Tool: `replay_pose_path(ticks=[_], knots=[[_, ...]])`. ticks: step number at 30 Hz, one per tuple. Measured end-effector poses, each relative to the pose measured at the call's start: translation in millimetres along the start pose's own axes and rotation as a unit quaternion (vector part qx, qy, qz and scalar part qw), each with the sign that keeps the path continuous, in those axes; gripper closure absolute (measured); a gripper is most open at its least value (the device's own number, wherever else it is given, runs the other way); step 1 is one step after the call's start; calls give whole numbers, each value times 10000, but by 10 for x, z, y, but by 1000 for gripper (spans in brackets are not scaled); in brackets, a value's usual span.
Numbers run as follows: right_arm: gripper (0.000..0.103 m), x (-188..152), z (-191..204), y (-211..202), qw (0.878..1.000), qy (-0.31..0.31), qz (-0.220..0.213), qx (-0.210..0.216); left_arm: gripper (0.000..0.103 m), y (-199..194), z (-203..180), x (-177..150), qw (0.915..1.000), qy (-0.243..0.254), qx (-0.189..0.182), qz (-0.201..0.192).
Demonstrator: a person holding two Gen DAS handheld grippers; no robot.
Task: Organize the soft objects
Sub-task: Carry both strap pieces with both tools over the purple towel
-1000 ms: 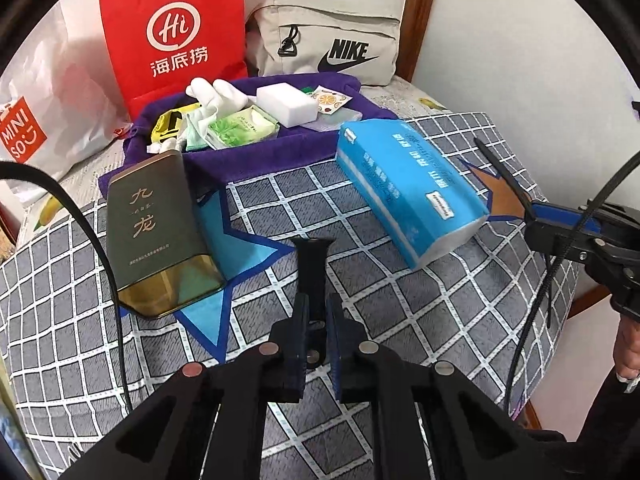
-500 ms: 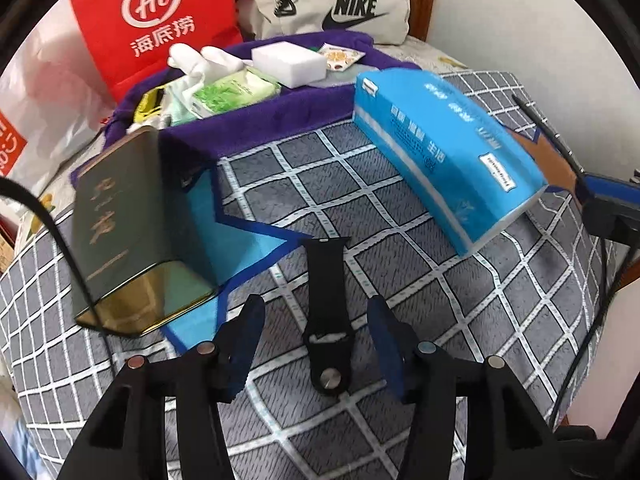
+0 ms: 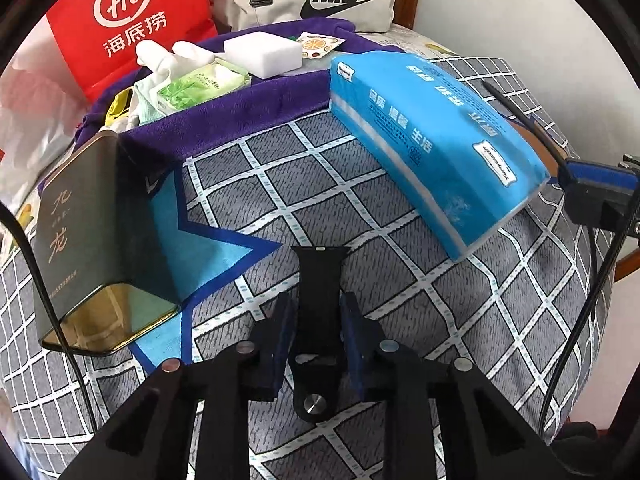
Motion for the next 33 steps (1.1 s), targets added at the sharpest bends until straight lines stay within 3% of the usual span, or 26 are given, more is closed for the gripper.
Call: replay_pose_path(ticks=[6, 22, 33], knots=[[82, 32, -8, -35, 10000, -41, -61, 16, 83, -48, 0, 54, 9999, -66, -113, 7], [82, 496, -17, -251, 9977, -421, -527, -28, 83, -1014, 340, 420, 9945, -427, -73, -955], [82, 793, -58, -220, 9963, -452, -725, -27, 83, -1298, 715, 768, 9861, -820, 113, -1443]])
Point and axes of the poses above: each gripper's, at about its wrist camera, not at the fingertips, and y roughly the way its jaws point, z to its left, x to its top, the point moved 3 cm from there along y, roughly the way its jaws point, and after that the axes turned 13 degrees about -y, right-handed, at the moved point
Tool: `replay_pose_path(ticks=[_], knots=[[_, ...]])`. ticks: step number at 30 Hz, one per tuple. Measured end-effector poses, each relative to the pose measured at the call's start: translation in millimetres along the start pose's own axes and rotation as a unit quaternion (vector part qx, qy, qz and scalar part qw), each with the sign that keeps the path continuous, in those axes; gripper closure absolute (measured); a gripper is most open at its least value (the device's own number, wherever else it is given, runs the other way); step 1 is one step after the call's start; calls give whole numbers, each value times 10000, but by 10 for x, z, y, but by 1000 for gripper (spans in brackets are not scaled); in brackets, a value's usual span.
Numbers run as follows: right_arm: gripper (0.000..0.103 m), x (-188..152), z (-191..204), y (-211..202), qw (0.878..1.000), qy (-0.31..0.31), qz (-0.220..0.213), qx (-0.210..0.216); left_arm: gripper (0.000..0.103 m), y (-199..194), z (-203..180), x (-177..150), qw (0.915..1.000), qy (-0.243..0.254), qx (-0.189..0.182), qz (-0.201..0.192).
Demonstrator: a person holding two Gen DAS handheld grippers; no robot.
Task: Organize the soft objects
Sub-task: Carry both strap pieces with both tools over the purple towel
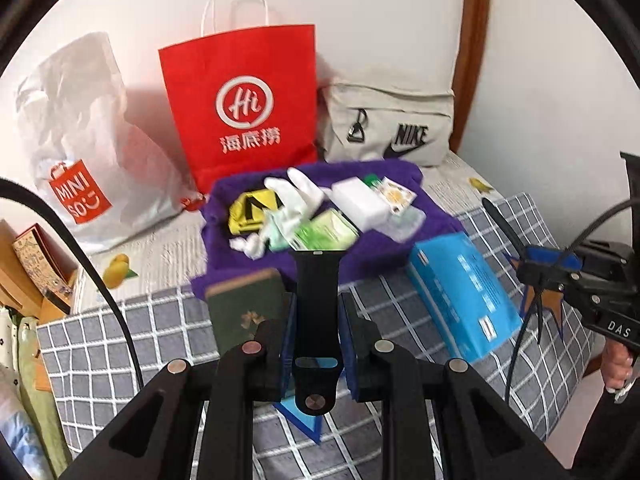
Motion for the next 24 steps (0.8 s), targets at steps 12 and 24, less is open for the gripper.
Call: replay_pose_path(ticks=[12, 24], knots=[[82, 184, -338, 231, 9993, 264, 86, -239, 83, 371, 161, 308, 9999, -126, 11, 22], [82, 400, -748, 629, 9970, 502, 321, -504, 83, 854, 406, 532, 9993, -316, -65, 201]])
Point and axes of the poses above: each gripper's, at about its wrist camera, not at the fingertips, and y roughly the way its jaws point, z to its left, x to its top, the point moved 3 cm from there along y, roughly the way its jaws point, and after that the axes turned 13 degrees about -y, right-handed, at the moved point
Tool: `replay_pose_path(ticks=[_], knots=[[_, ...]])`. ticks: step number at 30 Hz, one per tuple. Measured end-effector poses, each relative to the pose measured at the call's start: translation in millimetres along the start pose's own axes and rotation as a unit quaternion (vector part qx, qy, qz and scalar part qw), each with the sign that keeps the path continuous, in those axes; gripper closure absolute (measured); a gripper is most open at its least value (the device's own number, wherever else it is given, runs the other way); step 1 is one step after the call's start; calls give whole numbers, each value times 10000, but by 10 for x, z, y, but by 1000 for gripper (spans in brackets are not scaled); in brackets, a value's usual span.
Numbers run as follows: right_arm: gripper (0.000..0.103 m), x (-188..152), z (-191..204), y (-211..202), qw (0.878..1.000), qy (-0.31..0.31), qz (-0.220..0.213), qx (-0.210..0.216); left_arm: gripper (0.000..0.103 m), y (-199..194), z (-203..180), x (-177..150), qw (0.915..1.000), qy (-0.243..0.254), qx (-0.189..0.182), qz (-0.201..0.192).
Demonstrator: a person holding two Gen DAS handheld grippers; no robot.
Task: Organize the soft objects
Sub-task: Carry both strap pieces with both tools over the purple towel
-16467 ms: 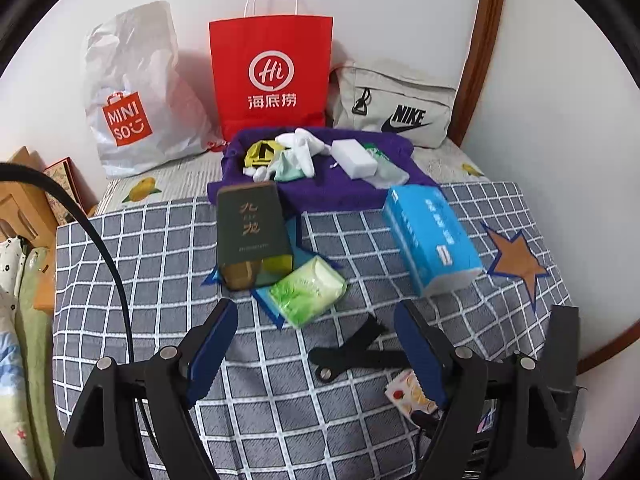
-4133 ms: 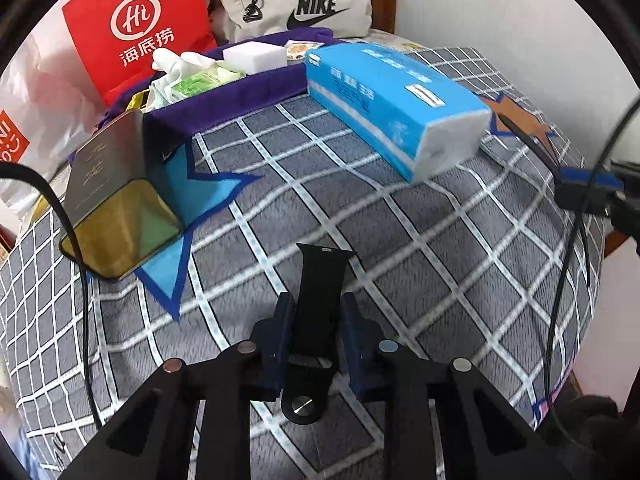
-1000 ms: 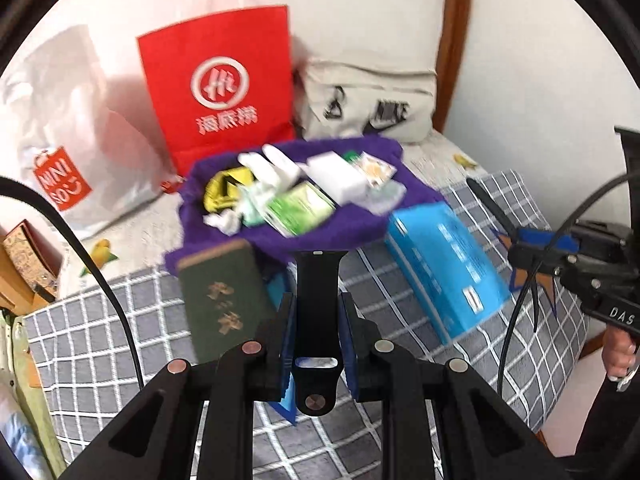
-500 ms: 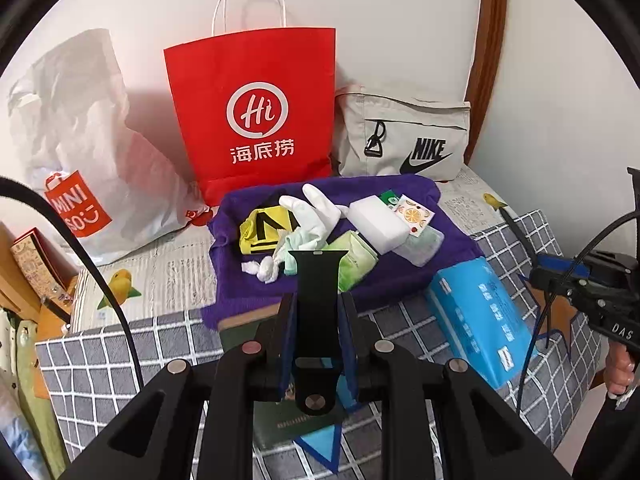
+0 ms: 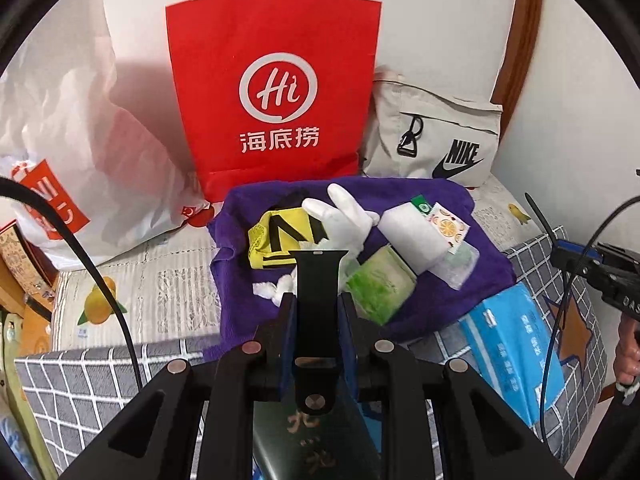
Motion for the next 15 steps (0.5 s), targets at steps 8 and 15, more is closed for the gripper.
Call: replay_pose_path(ticks=[8, 15], knots=[[82, 204, -204, 454, 9997, 141, 186, 40, 83, 236, 140, 200, 9999, -82, 47, 56], [82, 306, -316, 810, 9991, 57, 418, -65, 83, 478, 226, 309, 9997, -146, 97, 185]])
Point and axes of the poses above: each gripper's, at about its wrist camera, not at the fingertips, and y roughly the way its jaws point, z to its left, x to its top, the point moved 3 cm from there along y, roughly the way its jaws point, and after that the axes turned 13 degrees about -y, right-handed, at the moved point
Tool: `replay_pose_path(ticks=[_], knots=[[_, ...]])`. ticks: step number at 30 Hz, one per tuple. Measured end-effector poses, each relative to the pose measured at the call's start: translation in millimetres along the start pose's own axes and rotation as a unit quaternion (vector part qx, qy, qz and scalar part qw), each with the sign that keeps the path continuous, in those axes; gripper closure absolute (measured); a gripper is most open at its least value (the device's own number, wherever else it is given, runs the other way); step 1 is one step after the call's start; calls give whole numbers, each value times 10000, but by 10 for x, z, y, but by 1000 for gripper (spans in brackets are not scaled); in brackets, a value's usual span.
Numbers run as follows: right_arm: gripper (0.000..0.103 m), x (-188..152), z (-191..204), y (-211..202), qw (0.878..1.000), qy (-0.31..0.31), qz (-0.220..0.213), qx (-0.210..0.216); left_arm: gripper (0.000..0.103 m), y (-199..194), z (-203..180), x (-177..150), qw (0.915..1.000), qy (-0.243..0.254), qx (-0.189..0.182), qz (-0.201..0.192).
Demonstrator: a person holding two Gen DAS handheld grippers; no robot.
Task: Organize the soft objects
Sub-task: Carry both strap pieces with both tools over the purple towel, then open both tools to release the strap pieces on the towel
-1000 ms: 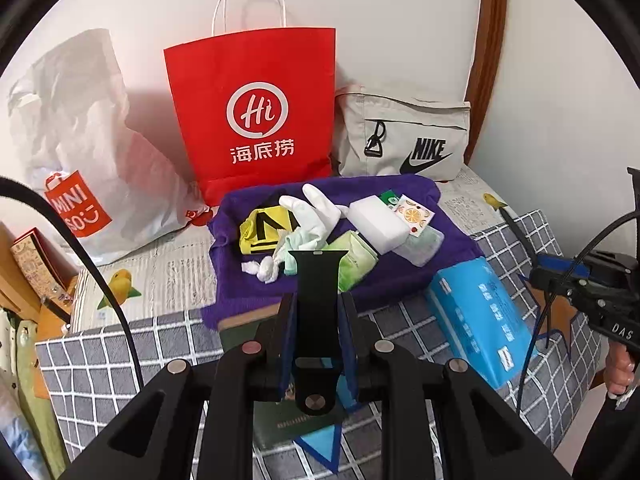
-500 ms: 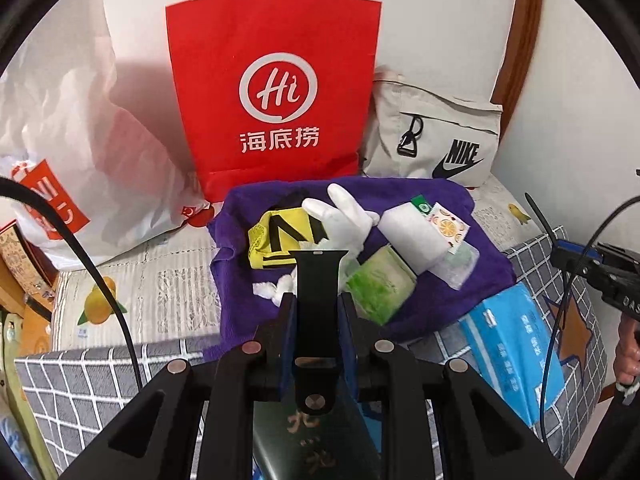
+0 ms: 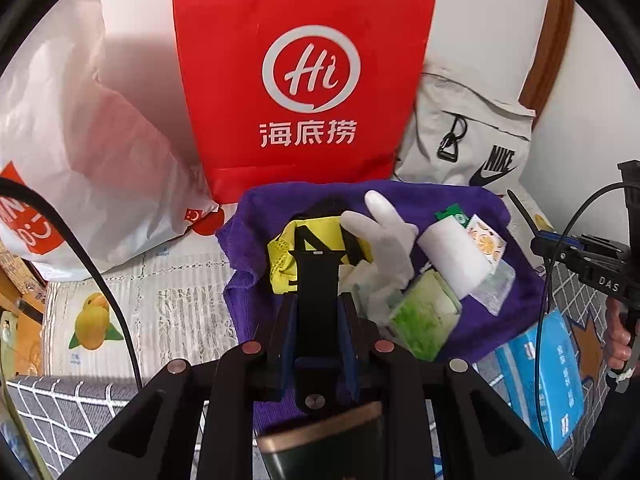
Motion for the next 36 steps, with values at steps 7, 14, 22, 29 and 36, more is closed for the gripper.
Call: replay_pose_path(ticks=[7, 14, 22, 29, 36], knots=[[82, -2, -102, 354, 9993, -91, 336, 104, 83, 225, 29, 40, 9998, 43, 56, 160], [82, -102, -85, 590, 9971, -257, 608, 372, 83, 417, 82, 33, 9994, 43, 103, 337], [82, -139, -169, 681, 9961, -165, 687, 524, 83, 567, 55, 17, 9984, 173, 227, 488], [82, -141, -182, 820, 9940, -114, 844, 691, 82, 696, 8, 2, 9964, 349, 419, 657], [53, -95, -128, 849, 9909, -239, 957, 911, 44, 685, 14, -27, 9945, 369, 577, 786]])
Point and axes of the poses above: each gripper's, at about its wrist camera, not at the fingertips, and y roughly the way its jaws point, z to its left, x to its top, the point moved 3 cm from there along y, roughly the way its jaws point, and after that the axes turned 13 degrees about -y, right-handed, at the moved point
